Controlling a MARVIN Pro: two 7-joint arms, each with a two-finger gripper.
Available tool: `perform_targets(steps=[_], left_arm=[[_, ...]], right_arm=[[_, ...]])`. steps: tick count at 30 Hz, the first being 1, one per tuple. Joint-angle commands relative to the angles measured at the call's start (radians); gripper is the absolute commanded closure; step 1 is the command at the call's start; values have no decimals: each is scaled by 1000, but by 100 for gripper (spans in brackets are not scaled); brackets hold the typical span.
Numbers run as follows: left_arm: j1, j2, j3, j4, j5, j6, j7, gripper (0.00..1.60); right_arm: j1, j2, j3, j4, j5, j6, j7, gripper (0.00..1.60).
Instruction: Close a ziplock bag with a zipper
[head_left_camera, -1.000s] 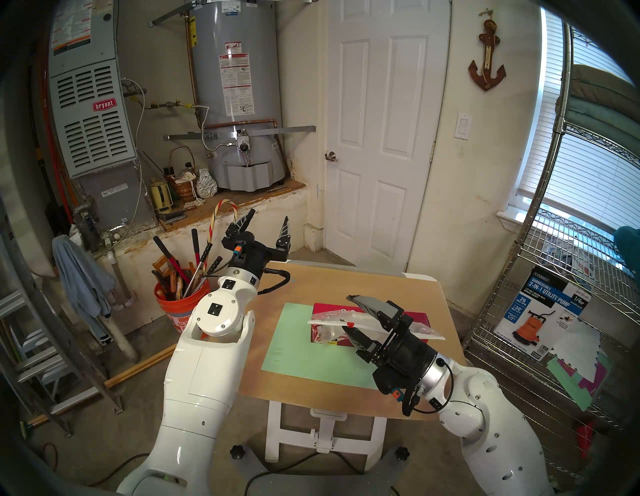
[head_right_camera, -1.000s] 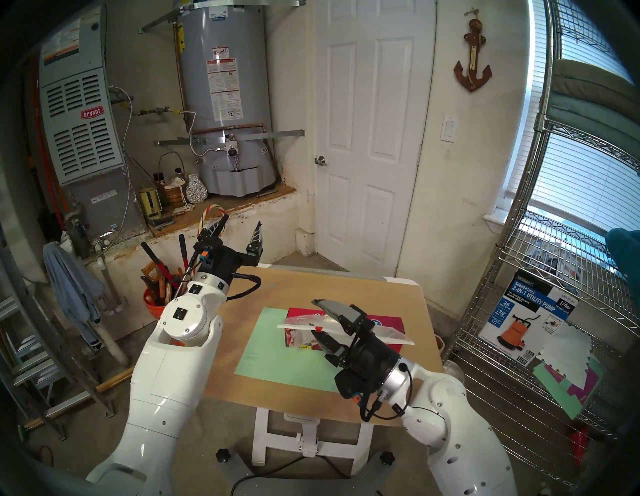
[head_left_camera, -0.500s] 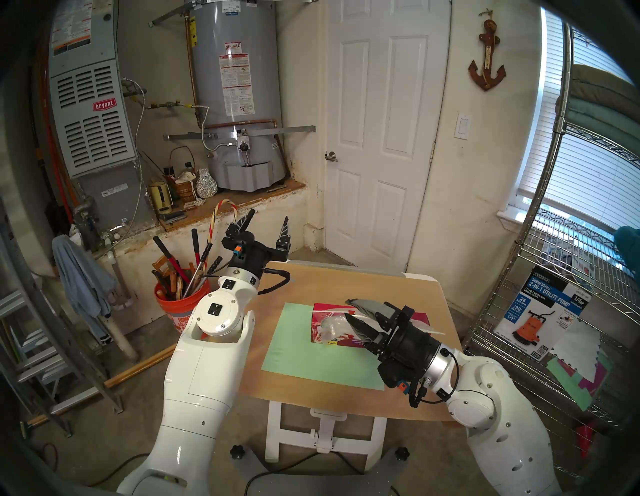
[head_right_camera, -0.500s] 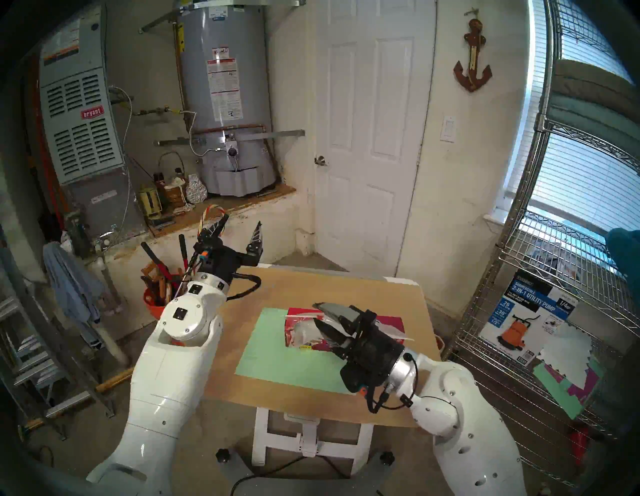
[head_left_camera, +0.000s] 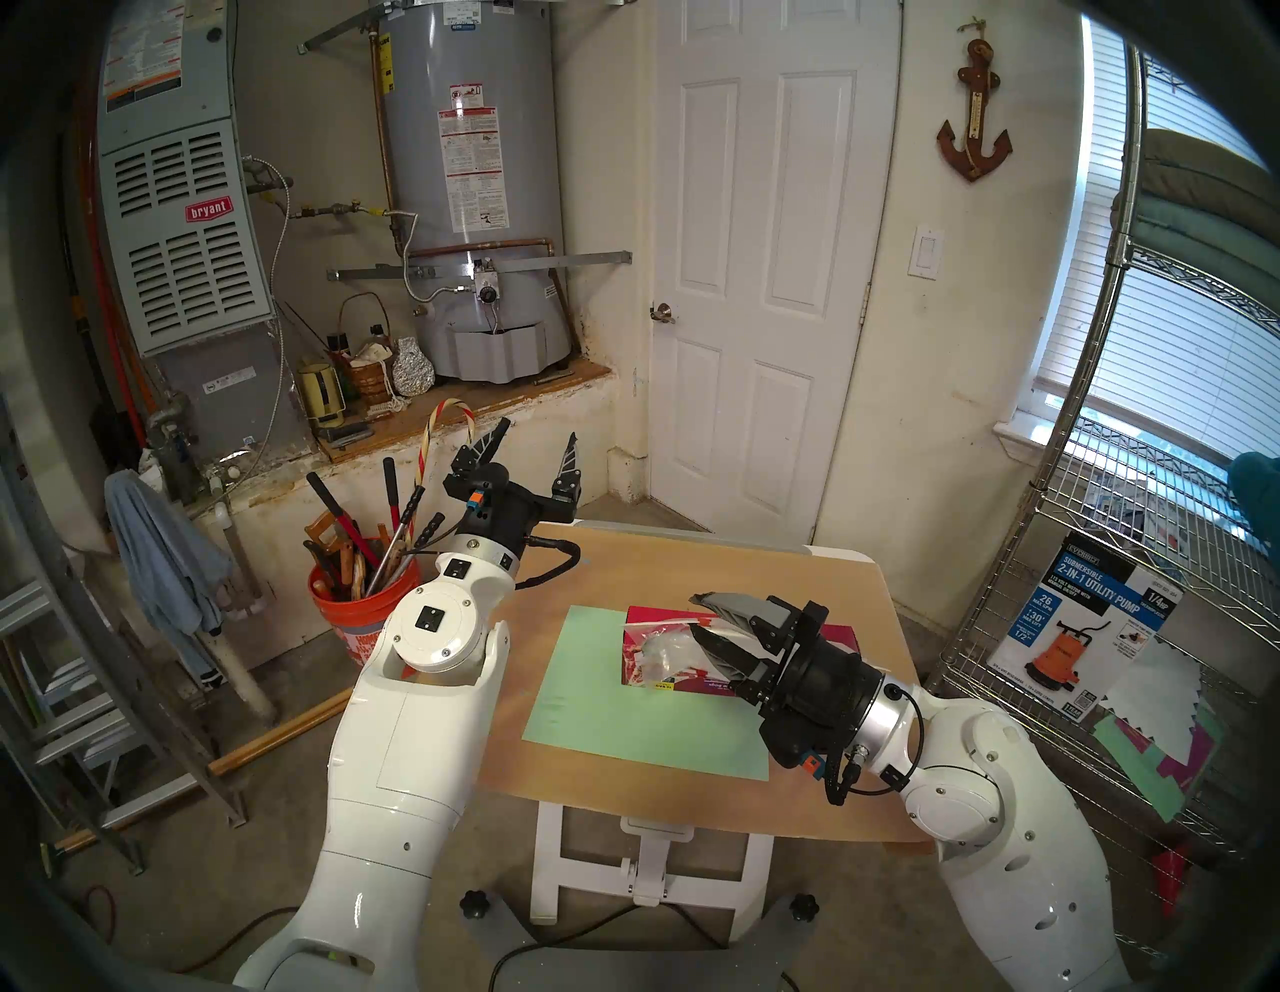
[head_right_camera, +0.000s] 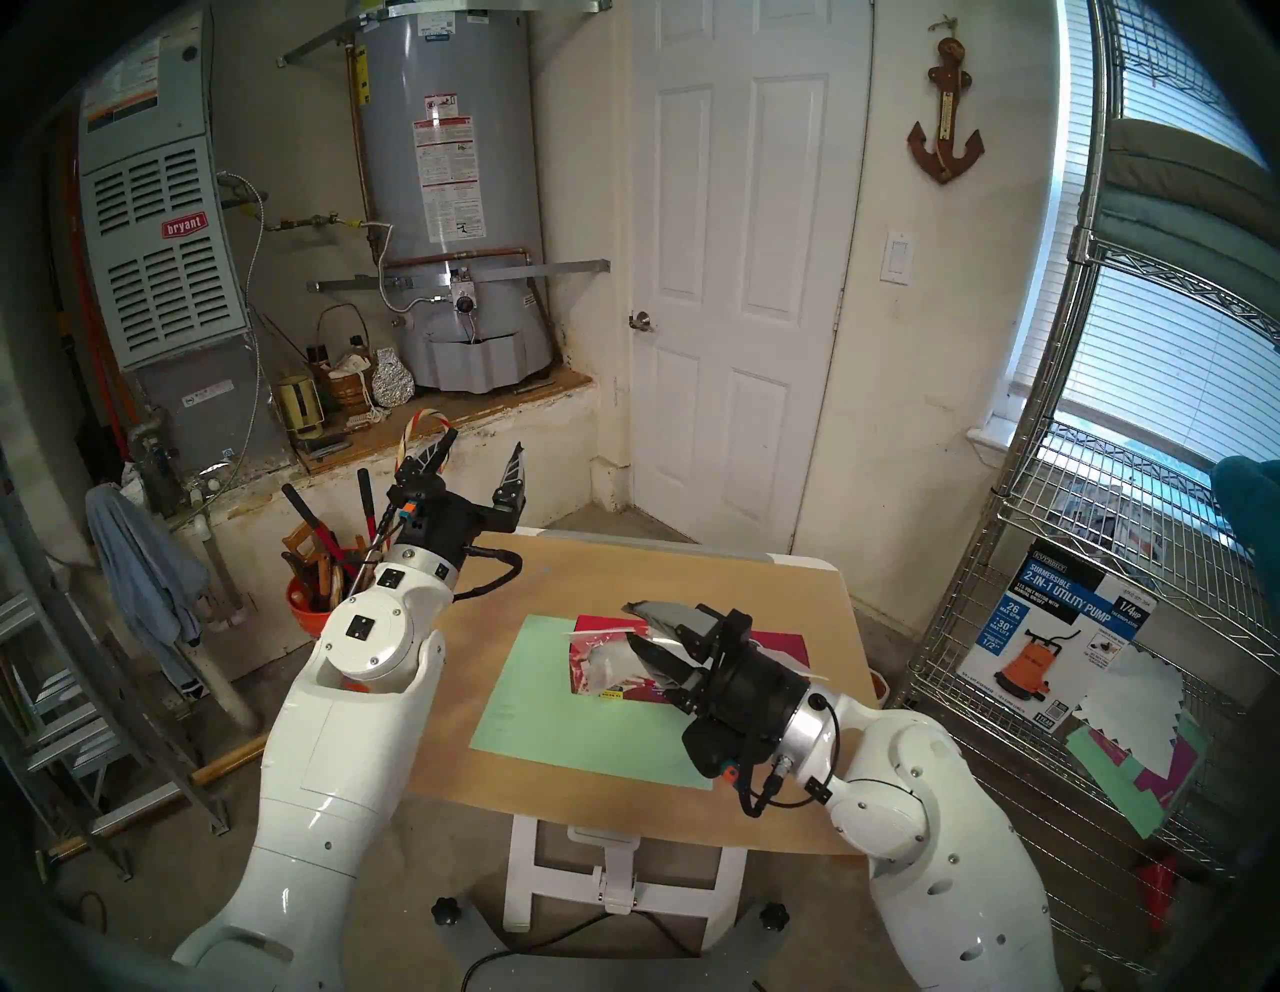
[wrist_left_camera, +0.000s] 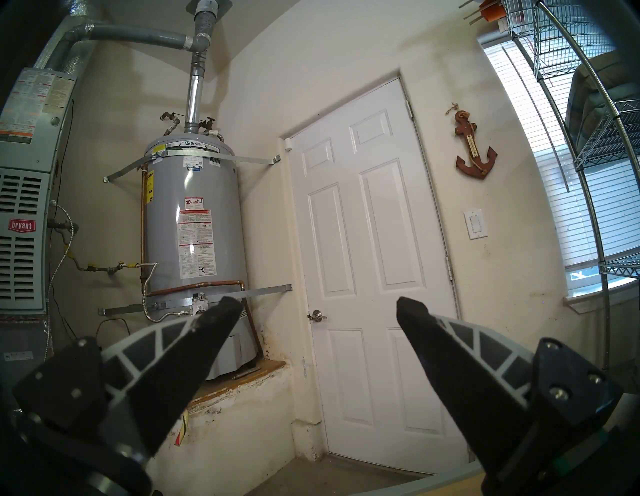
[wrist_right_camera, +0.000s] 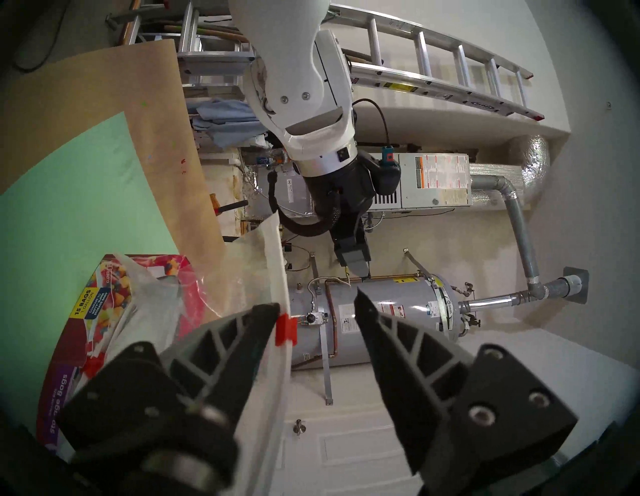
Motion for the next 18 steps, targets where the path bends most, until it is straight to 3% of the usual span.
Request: perform_targets(steps=[1,6,7,8,11,12,18], left_arm=[[-12,1,-1,-23,2,-3,0,0],[-12,1,-1,-23,2,-3,0,0],[-12,1,-1,-23,2,-3,0,0],[-12,1,-1,-23,2,-3,0,0],[-12,1,-1,-23,2,-3,0,0],[-12,1,-1,-23,2,-3,0,0],[-12,1,-1,-24,2,-2,0,0]], right_arm=[[33,-8,-6,-34,28,1,23,53],[41,-10,-4,-44,46,8,65,58],[41,-11,-3,-46,49,8,70,68],[41,-12,-2,-48,53,8,76,68],[38,-14,2,-56,62,13,90,38],[37,-15,2,-57,63,15,93,0],[32,-25,7,-60,71,21,91,0]])
